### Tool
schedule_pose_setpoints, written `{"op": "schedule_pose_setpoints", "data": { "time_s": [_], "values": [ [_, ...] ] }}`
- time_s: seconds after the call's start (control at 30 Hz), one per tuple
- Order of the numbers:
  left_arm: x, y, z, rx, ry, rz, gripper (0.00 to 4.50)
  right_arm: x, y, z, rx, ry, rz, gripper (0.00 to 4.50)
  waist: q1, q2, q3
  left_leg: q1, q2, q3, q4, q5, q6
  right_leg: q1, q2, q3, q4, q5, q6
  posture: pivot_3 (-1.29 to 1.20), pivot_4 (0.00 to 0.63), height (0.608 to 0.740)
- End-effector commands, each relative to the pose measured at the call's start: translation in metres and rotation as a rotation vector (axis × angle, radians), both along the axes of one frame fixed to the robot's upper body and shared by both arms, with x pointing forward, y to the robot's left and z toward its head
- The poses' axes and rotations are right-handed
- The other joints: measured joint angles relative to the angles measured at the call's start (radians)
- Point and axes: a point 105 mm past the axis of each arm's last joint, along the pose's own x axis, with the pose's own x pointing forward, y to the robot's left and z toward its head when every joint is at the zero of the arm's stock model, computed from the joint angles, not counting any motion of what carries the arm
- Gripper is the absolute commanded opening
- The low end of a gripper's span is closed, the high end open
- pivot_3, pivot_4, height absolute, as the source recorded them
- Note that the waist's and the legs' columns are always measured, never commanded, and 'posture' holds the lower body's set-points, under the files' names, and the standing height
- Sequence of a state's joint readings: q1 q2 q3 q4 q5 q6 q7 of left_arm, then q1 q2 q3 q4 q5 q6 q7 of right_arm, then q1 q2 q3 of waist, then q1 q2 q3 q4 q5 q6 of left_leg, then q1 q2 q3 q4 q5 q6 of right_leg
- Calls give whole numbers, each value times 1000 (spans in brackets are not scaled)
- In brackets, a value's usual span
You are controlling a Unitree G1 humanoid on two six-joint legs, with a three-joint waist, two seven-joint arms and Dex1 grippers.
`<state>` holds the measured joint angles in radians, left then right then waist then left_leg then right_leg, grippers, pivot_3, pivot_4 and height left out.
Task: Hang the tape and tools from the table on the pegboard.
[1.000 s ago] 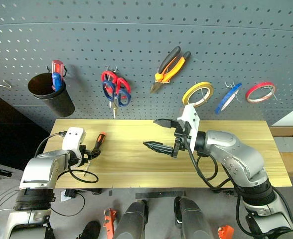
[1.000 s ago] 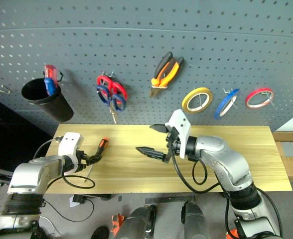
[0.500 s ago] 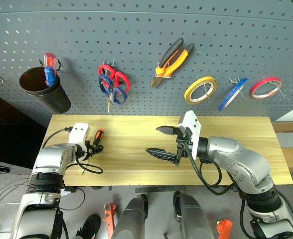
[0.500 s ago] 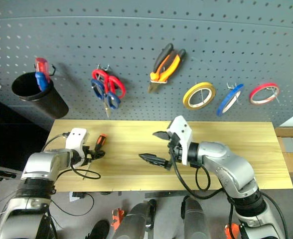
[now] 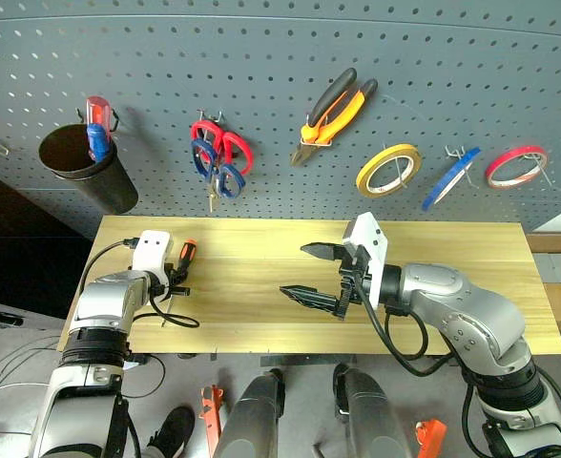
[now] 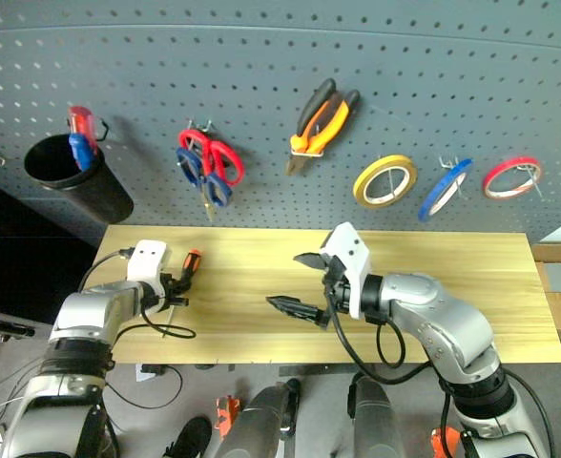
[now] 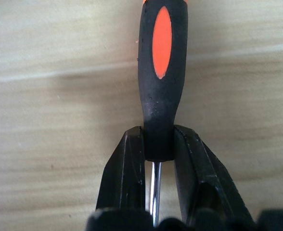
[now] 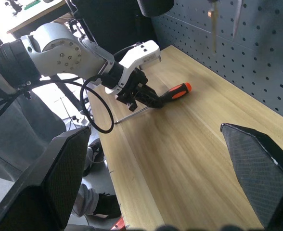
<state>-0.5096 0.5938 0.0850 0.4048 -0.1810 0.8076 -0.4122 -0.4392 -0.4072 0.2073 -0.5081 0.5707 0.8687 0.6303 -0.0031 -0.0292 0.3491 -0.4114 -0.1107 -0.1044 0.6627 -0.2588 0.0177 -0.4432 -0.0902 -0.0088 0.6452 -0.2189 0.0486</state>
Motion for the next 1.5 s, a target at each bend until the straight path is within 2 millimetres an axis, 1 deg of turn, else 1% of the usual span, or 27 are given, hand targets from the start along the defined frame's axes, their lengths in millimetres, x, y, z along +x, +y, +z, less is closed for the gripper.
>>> {"op": "schedule_pose_setpoints", "data": {
  "time_s": [0.03,0.13,0.17,0.2,0.23,0.27,0.3,0.37,0.4,0.43,0.5,0.53,0.57,0.6,0.67,0.77,0.8,0.83,0.93,0.97,1.0,1.07,1.13,1.23,1.33,1.43,1.5],
  "values": [
    [-8,-6,6,-33,-37,-67,504,-7,0,11,30,-36,36,4500,-1,0,1,0,0,0,0,0,0,0,0,0,0,0,0,7,419,740],
    [-24,-23,37,-59,-224,-200,504,-18,-1,29,113,-40,122,4500,-8,-2,4,-5,0,0,0,0,0,-5,0,0,0,0,0,9,411,740],
    [-32,-27,41,-34,-254,-242,504,-20,-1,34,135,-40,145,4500,-10,-3,4,-7,0,0,0,0,-1,-6,0,0,0,0,0,16,400,740],
    [-47,-32,38,48,-282,-273,504,-25,-1,40,158,-46,192,4500,-11,-3,4,-8,1,0,0,0,-1,-7,0,-1,0,0,0,28,391,740],
    [-57,-37,35,102,-300,-293,504,-28,-1,44,172,-50,225,4500,-15,-3,5,-8,1,0,0,0,-1,-7,0,-1,-1,0,0,40,382,740],
    [-64,-39,33,143,-324,-276,504,-29,-1,47,183,-54,249,4500,-18,-3,4,-7,1,0,-1,0,-1,-7,0,0,-2,0,0,52,370,740],
    [-75,-45,32,152,-369,-268,504,-29,1,48,189,-63,261,4500,-17,-3,4,-7,1,0,-1,0,-1,-7,0,0,-2,0,0,60,359,740],
    [-90,-49,42,138,-487,-184,504,-24,6,50,192,-89,266,4500,-12,-3,4,-7,1,0,-2,0,-1,-7,0,0,-3,0,0,81,332,740],
    [-94,-49,47,129,-527,-150,504,-21,7,51,195,-97,267,4500,-5,-4,3,-7,1,0,-1,0,-1,-6,0,0,-2,0,0,88,325,740],
    [-96,-50,60,100,-612,-105,504,-18,9,53,203,-110,273,4500,3,-4,3,-7,1,0,-1,0,-1,-6,0,-1,-2,0,0,102,309,740],
    [-98,-54,91,54,-788,-76,504,-15,13,57,220,-131,291,4500,23,-5,1,-7,1,-1,-1,1,-1,-6,0,-2,-1,0,0,116,290,740],
    [-98,-56,106,27,-864,-64,504,-13,14,59,226,-138,300,4500,31,-6,-1,-7,1,-2,0,2,-4,-6,0,-4,-1,0,0,127,275,740],
    [-95,-57,112,11,-902,-58,504,-9,15,58,228,-140,304,4500,41,-6,-3,-7,1,-3,0,3,-5,-6,0,-5,-1,1,-1,140,244,740],
    [-92,-56,130,37,-980,-64,504,-9,17,58,225,-149,327,4500,52,-6,-12,-7,1,-3,0,3,-5,-6,0,-5,-1,1,-1,143,231,740],
    [-87,-54,153,50,-1079,-58,504,-8,19,59,221,-169,363,4500,67,-8,-31,-7,0,-3,1,3,-6,-6,0,-5,-1,1,-1,148,205,740],
    [-82,-47,200,68,-1235,-37,504,-5,25,71,250,-230,403,4500,79,-14,-56,-7,-1,0,1,3,-6,-6,1,-6,-1,1,0,156,154,740],
    [-81,-47,210,85,-1270,-47,504,-4,26,75,261,-245,409,4500,80,-17,-66,-7,-1,0,1,3,-6,-6,1,-6,-2,1,0,158,139,740],
    [-80,-45,220,79,-1291,-47,504,1,28,81,277,-279,381,4500,79,-18,-78,-7,-1,1,1,3,-6,-6,2,-6,-2,1,0,162,107,740],
    [-77,-35,242,68,-1359,0,504,20,29,99,339,-358,280,4500,77,-18,-114,-6,0,3,0,3,-6,-7,3,-5,-2,1,0,156,79,740],
    [-75,-32,247,76,-1374,5,504,28,30,107,362,-388,233,4500,77,-18,-128,-6,1,3,0,3,-6,-7,4,-4,-1,1,0,147,60,740],
    [-73,-31,249,82,-1381,6,504,34,30,112,377,-407,202,4500,77,-18,-142,-5,1,3,0,3,-6,-6,4,-4,-1,1,0,147,60,740],
    [-68,-27,250,100,-1377,10,504,37,33,118,385,-432,181,4500,77,-18,-161,-3,1,4,0,3,-7,-5,7,-3,-1,1,0,137,40,740],
    [-64,-23,249,94,-1380,26,504,35,35,118,376,-455,184,4500,76,-18,-183,1,1,5,0,3,-7,0,9,-2,-1,1,0,115,29,740],
    [-59,-17,262,70,-1431,39,504,43,34,118,366,-476,125,4500,77,-19,-197,11,1,4,-1,3,-7,9,11,-1,-2,1,0,104,30,740],
    [-47,-15,268,78,-1450,23,504,50,37,112,327,-494,81,4500,77,-18,-211,14,1,3,0,3,-7,11,12,-1,-1,2,0,97,39,740],
    [-35,-9,264,87,-1442,26,504,54,38,110,316,-504,44,4500,70,-16,-213,23,1,4,-1,3,-7,21,12,0,-1,2,0,90,52,740],
    [-25,-1,256,97,-1418,43,504,54,38,109,312,-501,38,4500,66,-14,-214,27,1,4,-2,2,-7,21,12,1,-1,2,0,86,65,740]
  ]
}}
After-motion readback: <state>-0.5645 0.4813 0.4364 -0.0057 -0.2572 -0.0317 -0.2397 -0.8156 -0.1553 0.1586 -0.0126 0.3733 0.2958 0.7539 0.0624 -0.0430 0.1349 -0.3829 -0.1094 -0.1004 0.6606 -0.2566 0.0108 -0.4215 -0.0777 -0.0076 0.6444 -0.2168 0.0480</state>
